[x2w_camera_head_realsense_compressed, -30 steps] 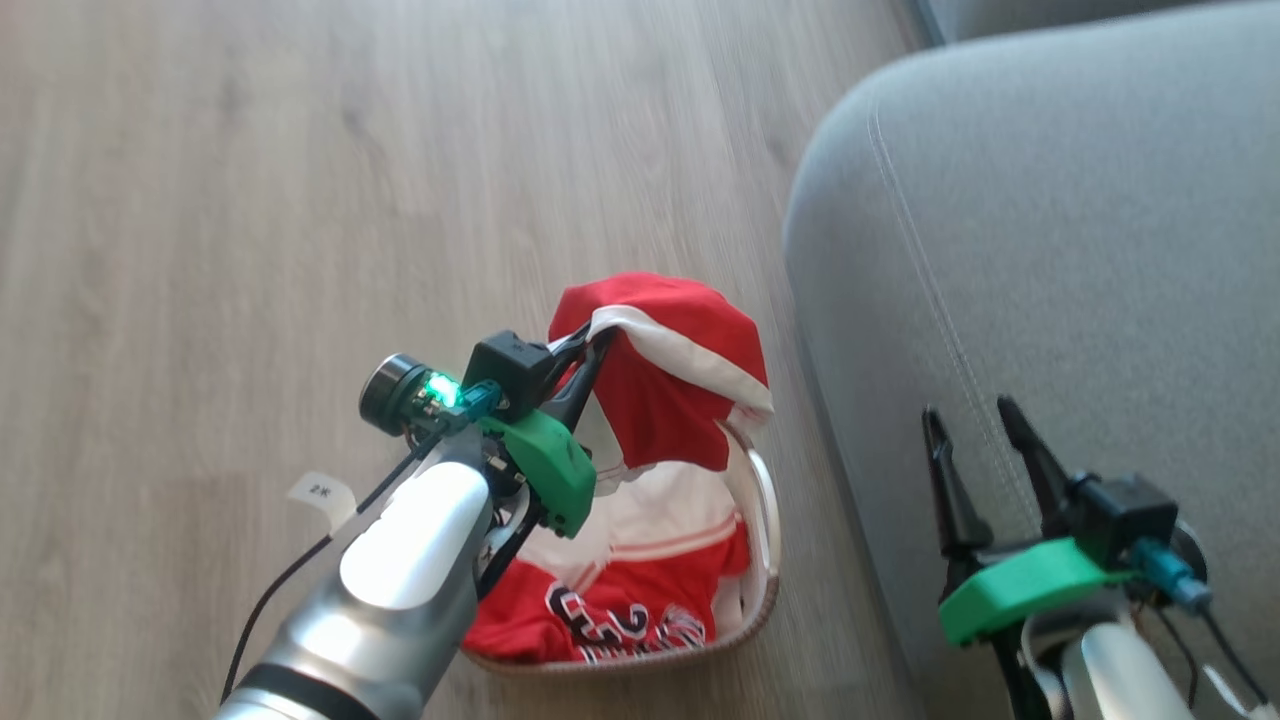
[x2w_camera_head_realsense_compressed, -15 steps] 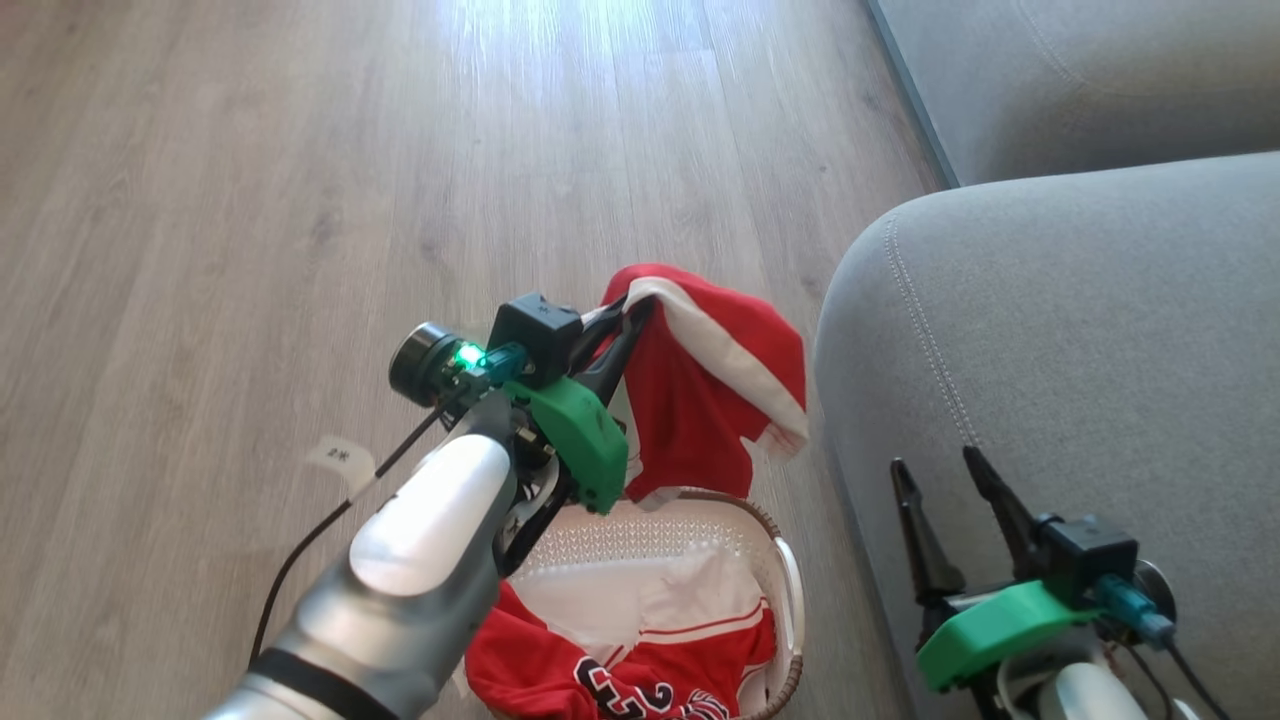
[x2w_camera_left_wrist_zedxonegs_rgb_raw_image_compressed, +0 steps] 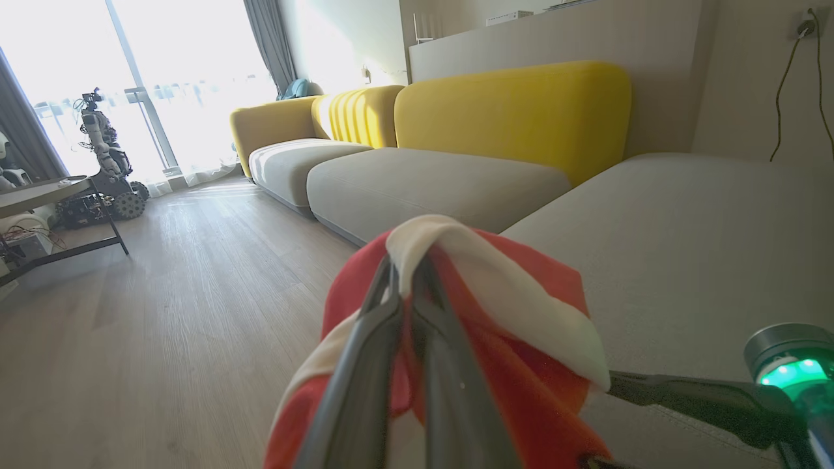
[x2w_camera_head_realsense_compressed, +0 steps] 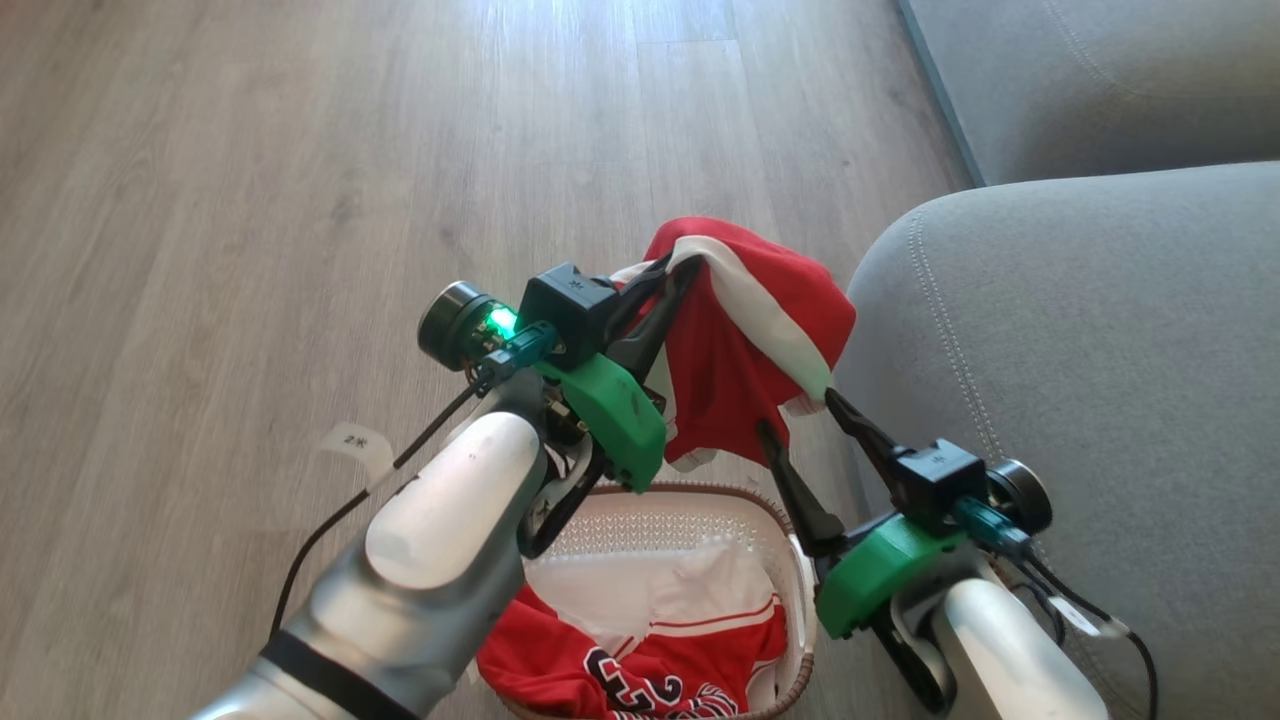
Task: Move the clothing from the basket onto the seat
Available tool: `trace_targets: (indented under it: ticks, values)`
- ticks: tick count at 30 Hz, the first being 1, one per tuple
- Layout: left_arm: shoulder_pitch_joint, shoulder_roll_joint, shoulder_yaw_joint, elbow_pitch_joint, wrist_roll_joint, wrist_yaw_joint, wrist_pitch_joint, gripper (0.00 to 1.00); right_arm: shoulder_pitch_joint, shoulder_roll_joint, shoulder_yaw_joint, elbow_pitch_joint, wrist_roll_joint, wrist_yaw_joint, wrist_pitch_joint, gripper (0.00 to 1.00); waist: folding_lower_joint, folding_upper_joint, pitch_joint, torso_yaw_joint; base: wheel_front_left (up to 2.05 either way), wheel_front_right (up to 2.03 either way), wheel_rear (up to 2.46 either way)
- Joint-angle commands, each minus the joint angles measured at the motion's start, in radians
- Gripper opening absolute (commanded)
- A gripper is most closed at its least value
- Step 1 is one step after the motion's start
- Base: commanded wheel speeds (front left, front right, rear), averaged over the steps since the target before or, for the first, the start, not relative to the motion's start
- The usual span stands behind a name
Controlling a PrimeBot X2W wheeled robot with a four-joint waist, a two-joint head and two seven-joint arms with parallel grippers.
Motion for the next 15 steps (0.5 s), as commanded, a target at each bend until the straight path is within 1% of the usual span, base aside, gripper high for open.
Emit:
trace_targets:
  ticks: [1, 4, 7, 11, 15]
  values:
    - [-0.067, 0.013, 0.026, -0.043, -0.012, 0.008, 0.0, 0.0, -0.051, 0.002, 0.029, -0.006, -0.005, 0.007, -0.009, 1.0, 0.0, 0.0, 0.002, 0.006, 0.0, 0.0, 0.0]
    - [-0.066, 0.013, 0.017, -0.06, -0.015, 0.012, 0.002, 0.0, -0.098, 0.0, 0.062, 0.058, 0.01, 0.007, -0.009, 1.0, 0.0, 0.0, 0.004, 0.014, 0.0, 0.0, 0.0]
    - [-0.063, 0.013, 0.008, -0.071, -0.018, 0.014, 0.004, 0.0, -0.135, -0.014, 0.079, 0.109, -0.007, 0.007, -0.009, 1.0, 0.0, 0.0, 0.004, 0.024, 0.0, 0.0, 0.0]
    - [-0.057, 0.012, -0.003, -0.079, -0.021, 0.016, 0.012, 0.0, -0.158, -0.014, 0.038, 0.122, -0.031, 0.007, -0.009, 1.0, 0.0, 0.0, 0.003, 0.034, 0.0, 0.0, 0.0]
    - [-0.054, 0.013, -0.012, -0.083, -0.022, 0.018, 0.014, 0.0, -0.164, -0.01, 0.025, 0.131, -0.044, 0.007, -0.009, 1.0, 0.0, 0.0, 0.001, 0.041, 0.0, 0.0, 0.0]
